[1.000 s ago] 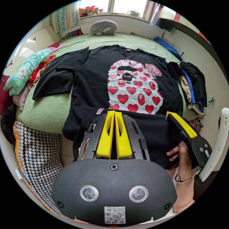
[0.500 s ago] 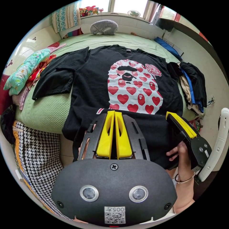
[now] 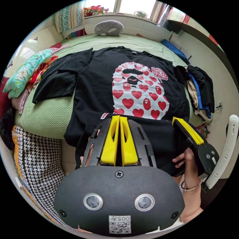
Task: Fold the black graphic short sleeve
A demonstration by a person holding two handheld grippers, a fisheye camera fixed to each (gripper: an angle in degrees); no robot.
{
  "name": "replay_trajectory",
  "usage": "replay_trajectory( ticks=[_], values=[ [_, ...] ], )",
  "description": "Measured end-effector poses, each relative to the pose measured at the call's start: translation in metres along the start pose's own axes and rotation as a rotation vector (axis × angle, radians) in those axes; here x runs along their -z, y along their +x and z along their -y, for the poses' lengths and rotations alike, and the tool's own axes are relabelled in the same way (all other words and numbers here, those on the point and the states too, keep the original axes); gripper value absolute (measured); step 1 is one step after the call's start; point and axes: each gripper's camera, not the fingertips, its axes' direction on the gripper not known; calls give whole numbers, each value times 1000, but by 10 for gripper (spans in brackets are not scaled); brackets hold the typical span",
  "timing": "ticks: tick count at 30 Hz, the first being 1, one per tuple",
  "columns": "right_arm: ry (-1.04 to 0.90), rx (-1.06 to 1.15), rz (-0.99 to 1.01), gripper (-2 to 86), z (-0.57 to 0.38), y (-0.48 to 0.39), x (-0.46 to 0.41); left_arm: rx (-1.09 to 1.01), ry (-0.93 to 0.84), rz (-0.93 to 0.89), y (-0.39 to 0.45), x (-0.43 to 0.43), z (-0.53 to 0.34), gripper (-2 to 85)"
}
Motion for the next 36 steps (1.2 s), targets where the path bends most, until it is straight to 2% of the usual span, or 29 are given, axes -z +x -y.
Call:
replay_trajectory(
  ticks=[3, 8, 11, 19, 21, 25, 28, 29, 32, 36],
  values=[
    [-1, 1, -1, -9, 1, 3, 0, 3, -2, -16, -5, 1, 0, 4],
    [-2, 1, -5, -10, 2, 9, -1, -97, -29, 67, 8, 1, 1, 59],
    [-7, -9, -1, -11, 3, 16, -1, -80, -39, 150, 8, 1, 2, 37],
    [-2, -26, 70, -10, 1, 39, 2, -56, -25, 80, -16, 16, -4, 1],
    [6, -36, 91, -9, -1, 46, 4, -61, 4, 39, -23, 23, -9, -1],
    [31, -57, 204, -9, -6, 64, 10, -102, 209, 64, -38, 59, -25, -2],
    [95, -50, 313, -9, -10, 75, 22, -141, 385, 180, -50, 87, -35, -2],
    [155, -27, 318, -9, -13, 75, 33, -130, 426, 165, -61, 96, -36, -2],
    [344, 140, 293, -7, -24, 63, 62, -55, 416, 83, -98, 107, -32, -2],
    [406, 273, 355, 10, -18, 49, 77, 37, 358, 150, -143, 110, -18, -1]
  ],
)
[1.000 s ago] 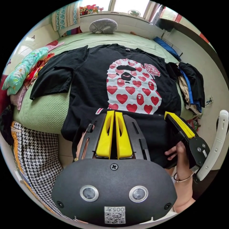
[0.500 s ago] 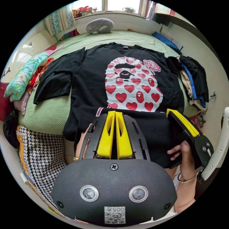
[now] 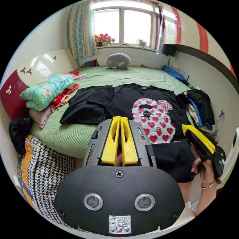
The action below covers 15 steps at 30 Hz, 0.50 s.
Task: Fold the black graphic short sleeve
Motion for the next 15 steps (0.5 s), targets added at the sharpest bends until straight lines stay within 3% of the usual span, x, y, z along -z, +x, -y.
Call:
replay_trajectory(
  ticks=[9, 15],
  values=[
    [-146, 49, 206, 81, 52, -6, -58, 60, -28, -20, -103, -52, 53, 18],
    [-182, 71, 312, 91, 68, -12, -98, 57, -48, -19, -147, -122, 97, 77]
  ],
)
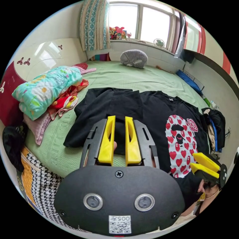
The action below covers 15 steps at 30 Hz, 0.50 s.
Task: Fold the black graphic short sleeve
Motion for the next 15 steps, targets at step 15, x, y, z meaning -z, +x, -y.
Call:
replay_trajectory(
  ticks=[15],
  values=[
    [-15, 197, -72, 106, 124, 20, -62, 51, 16, -54, -49, -66, 18, 56]
  ],
)
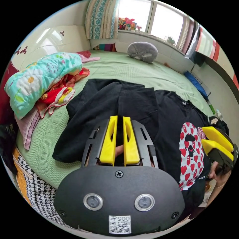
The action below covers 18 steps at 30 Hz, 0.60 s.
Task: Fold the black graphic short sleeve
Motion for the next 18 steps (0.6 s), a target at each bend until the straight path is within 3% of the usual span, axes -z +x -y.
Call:
replay_trajectory(
  ticks=[8, 18],
  values=[
    [51, -111, -49, 92, 31, 55, 6, -196, 65, -246, 53, 8, -17, 52],
    [57, -56, 82, 126, 43, 86, -24, -343, -44, -295, 108, -42, -53, 53]
  ],
)
